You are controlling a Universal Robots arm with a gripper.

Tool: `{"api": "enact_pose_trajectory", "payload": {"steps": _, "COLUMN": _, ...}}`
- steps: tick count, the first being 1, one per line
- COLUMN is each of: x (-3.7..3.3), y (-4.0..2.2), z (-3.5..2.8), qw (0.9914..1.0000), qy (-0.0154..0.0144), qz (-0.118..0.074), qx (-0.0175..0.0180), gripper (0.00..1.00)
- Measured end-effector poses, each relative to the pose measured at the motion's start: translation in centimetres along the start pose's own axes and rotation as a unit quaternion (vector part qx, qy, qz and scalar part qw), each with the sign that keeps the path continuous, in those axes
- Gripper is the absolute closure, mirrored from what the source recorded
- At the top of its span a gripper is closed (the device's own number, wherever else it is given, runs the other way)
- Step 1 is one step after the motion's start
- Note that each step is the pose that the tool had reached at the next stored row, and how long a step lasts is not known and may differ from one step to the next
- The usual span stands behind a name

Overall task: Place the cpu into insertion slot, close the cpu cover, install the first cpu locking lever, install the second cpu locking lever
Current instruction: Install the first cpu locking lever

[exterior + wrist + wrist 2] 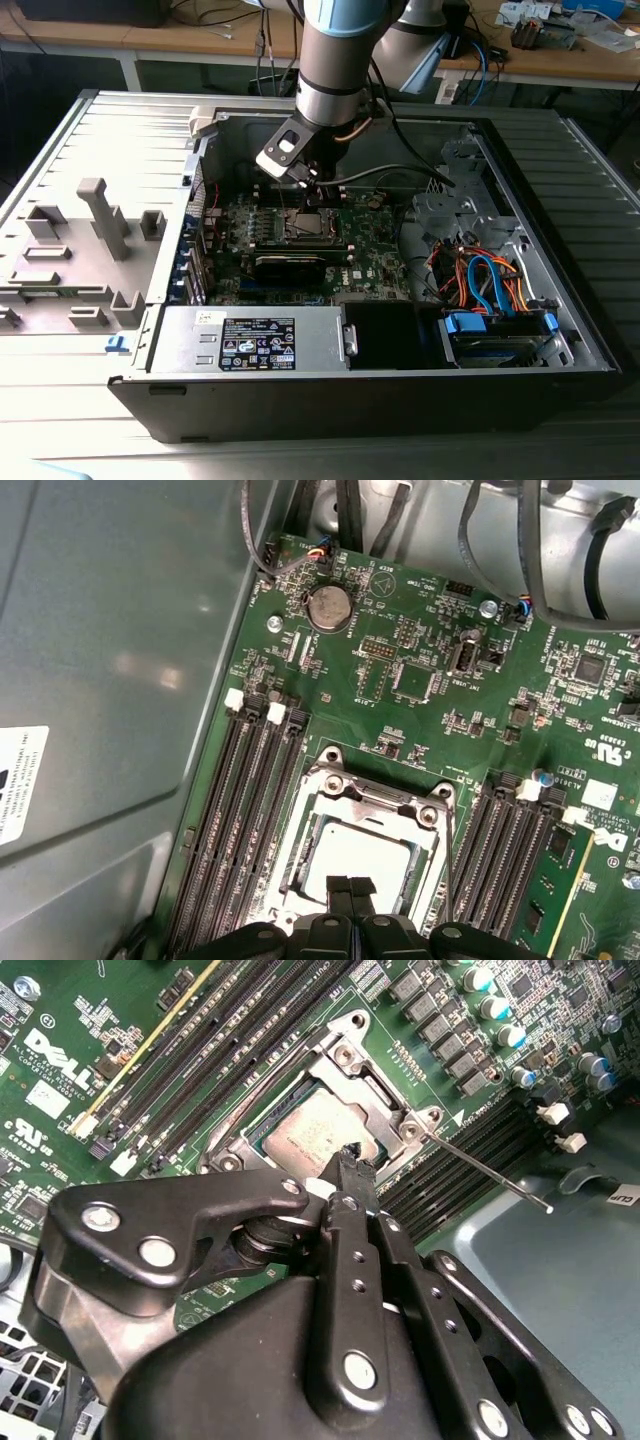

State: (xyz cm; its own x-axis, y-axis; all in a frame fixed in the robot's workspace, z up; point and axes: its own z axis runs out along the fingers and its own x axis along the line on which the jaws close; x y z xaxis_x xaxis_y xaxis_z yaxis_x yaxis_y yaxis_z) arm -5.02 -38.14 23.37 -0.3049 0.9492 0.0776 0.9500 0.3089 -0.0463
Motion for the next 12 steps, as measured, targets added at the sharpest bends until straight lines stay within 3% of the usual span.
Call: {"api": "enact_pose_trajectory", "payload": {"steps": 12, "x": 0.0, "y": 0.0, "z": 0.0, "qw": 0.99998, "qy": -0.0003, "qz": -0.006, "qx": 0.0005, "gripper": 0.89}}
